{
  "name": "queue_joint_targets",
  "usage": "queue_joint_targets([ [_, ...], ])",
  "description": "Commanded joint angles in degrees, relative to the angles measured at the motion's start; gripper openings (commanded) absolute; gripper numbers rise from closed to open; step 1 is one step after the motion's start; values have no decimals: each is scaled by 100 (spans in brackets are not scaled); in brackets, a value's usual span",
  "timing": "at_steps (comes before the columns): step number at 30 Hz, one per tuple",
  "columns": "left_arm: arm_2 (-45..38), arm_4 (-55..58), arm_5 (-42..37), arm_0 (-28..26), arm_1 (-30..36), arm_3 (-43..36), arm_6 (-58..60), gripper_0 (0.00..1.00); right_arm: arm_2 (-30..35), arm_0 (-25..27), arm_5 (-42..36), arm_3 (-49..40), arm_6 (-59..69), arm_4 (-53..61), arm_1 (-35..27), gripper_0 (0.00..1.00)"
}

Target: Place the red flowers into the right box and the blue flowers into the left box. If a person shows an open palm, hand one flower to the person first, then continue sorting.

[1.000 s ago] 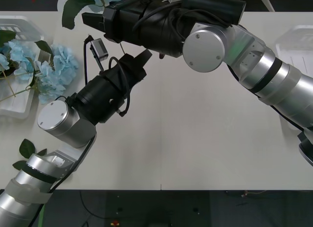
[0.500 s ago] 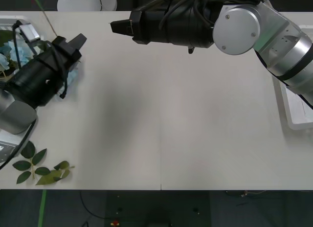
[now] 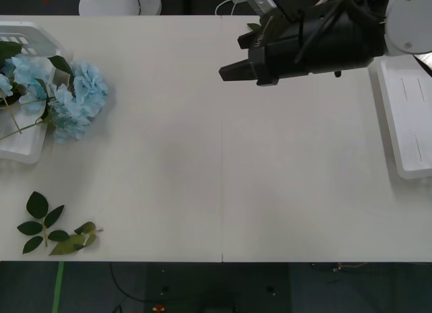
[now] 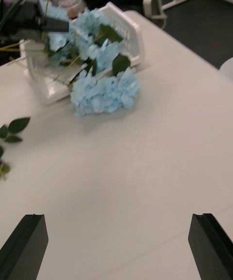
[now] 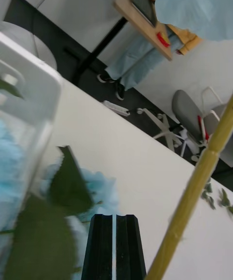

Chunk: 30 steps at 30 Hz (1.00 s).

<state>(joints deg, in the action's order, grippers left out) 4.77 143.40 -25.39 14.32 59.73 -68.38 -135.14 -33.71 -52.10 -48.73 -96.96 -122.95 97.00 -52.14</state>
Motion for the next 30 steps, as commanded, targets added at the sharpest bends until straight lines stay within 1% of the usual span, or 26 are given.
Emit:
queue_joint_targets([
  [1,-397,162,-511,308,355,756,313,0,629,50,-884,520,-1170,821,-324,85],
  [4,-397,320,-687,335,355,1055,287,0,682,59,-1315,740,-2005,1006,-464,86],
  [8,-397,320,-757,317,355,1230,234,0,673,68,-1447,801,-2893,1111,-614,86],
  [10,-397,320,-766,317,355,1239,208,0,656,68,-1447,793,-3192,1269,-719,86],
  [12,-397,320,-766,317,355,1239,199,2,656,68,-1447,784,-3205,1366,-763,85],
  [13,-397,320,-766,317,355,1239,199,8,656,68,-1394,758,-3205,1445,-807,85],
  [14,-397,320,-766,317,355,1239,190,28,656,77,-1333,714,-3205,1471,-825,85],
  [15,-397,320,-775,317,355,1248,181,41,656,77,-1306,687,-3205,1480,-833,86],
  [16,-397,320,-801,308,355,1239,173,62,656,77,-1236,652,-3205,1480,-833,86],
  [17,-397,320,-801,308,355,1239,173,67,656,77,-1210,652,-3205,1471,-842,86],
  [19,-397,364,-845,291,355,1239,164,82,638,77,-1201,652,-3205,1463,-842,86],
  [25,-415,715,-915,255,355,1239,76,96,392,68,-1104,617,-3205,1427,-965,86],
  [27,-415,777,-942,247,355,1239,50,100,357,59,-1016,608,-3205,1410,-956,96],
  [29,-424,856,-968,229,355,1239,32,100,357,50,-972,608,-3205,1410,-965,100],
  [30,-424,900,-994,212,355,1239,14,100,357,33,-963,608,-3205,1410,-956,100],
])
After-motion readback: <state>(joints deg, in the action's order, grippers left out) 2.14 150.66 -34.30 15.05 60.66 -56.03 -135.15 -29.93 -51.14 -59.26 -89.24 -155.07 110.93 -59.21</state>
